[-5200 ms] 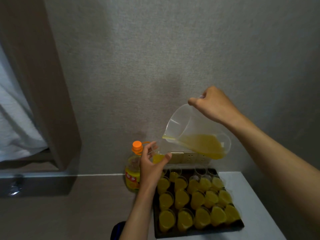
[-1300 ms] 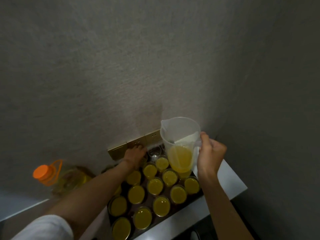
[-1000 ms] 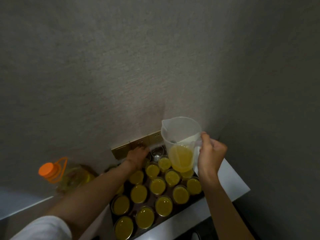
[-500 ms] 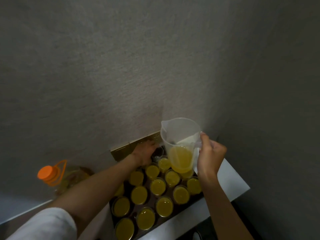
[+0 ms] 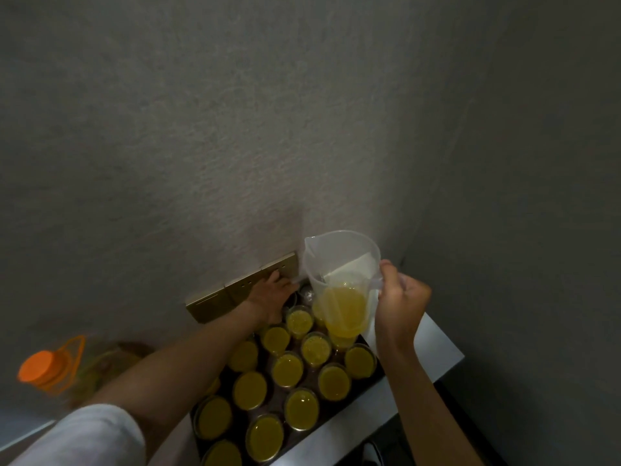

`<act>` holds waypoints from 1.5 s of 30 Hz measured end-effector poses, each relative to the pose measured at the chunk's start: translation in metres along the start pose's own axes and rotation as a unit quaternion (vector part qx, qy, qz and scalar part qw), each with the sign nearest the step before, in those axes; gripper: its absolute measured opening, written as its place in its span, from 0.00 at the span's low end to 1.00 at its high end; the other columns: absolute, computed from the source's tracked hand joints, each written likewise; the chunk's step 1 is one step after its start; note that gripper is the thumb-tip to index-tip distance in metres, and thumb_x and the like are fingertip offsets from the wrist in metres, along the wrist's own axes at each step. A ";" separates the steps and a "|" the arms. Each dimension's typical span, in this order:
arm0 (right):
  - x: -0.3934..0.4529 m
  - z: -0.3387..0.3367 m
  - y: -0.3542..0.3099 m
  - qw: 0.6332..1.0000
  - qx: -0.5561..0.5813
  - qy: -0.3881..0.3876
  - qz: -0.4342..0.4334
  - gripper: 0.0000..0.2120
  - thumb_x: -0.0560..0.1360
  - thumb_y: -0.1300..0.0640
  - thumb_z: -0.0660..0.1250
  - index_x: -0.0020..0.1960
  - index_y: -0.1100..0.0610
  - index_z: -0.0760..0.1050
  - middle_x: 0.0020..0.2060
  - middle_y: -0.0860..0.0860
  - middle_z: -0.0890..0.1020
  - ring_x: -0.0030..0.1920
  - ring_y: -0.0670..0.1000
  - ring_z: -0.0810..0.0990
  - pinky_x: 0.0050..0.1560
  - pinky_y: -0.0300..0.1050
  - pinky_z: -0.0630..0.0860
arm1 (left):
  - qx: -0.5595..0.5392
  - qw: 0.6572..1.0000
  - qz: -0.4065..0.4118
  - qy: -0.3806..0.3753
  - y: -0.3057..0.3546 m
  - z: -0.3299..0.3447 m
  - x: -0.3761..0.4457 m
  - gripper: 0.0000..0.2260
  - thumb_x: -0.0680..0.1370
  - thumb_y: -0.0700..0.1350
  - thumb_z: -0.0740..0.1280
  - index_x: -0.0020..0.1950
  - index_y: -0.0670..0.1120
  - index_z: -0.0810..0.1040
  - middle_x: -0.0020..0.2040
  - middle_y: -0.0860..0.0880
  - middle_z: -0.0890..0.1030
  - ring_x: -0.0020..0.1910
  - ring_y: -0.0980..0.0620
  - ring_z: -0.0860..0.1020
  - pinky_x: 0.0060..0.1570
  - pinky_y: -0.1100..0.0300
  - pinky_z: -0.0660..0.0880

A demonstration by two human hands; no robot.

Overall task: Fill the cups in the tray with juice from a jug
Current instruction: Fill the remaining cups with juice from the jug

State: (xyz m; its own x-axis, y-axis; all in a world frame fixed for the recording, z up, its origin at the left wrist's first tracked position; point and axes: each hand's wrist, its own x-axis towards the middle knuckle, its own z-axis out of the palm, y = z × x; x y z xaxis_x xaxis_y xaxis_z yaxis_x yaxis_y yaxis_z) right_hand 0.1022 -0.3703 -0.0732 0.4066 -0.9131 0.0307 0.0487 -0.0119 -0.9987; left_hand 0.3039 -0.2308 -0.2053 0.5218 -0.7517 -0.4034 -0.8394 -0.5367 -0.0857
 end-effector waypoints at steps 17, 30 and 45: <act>-0.002 0.005 -0.002 1.000 0.004 -0.020 0.000 0.27 0.78 0.52 0.67 0.29 0.68 0.62 0.25 0.64 0.62 0.27 0.54 0.62 0.30 0.54 0.64 | -0.027 0.997 -0.050 0.057 0.001 -0.002 -0.014 0.35 0.76 0.46 0.72 0.80 0.49 0.60 0.77 0.45 0.65 0.75 0.44 0.62 0.65 0.48 0.71; -0.019 0.004 -0.019 0.999 0.016 -0.041 0.020 0.25 0.78 0.53 0.67 0.29 0.67 0.64 0.25 0.62 0.65 0.28 0.56 0.66 0.33 0.51 0.67 | -0.266 0.944 -0.087 0.174 -0.001 -0.015 -0.048 0.30 0.69 0.56 0.70 0.71 0.57 0.69 0.65 0.52 0.72 0.63 0.49 0.73 0.53 0.52 0.79; -0.080 0.021 -0.053 0.993 0.019 -0.113 0.002 0.25 0.81 0.60 0.67 0.26 0.58 0.67 0.18 0.45 0.67 0.22 0.44 0.64 0.25 0.37 0.67 | -0.565 0.689 -0.214 0.400 0.036 -0.013 -0.161 0.37 0.64 0.58 0.82 0.69 0.57 0.71 0.65 0.57 0.75 0.63 0.56 0.76 0.62 0.52 0.78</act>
State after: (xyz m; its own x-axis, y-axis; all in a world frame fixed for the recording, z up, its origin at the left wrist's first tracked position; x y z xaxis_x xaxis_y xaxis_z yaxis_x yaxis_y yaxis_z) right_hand 0.0862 -0.2881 -0.0221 0.6004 -0.7987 0.0399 0.0795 0.0099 -0.9968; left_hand 0.1918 -0.1339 -0.1313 0.9810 -0.1604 0.1090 -0.1644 -0.3898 0.9061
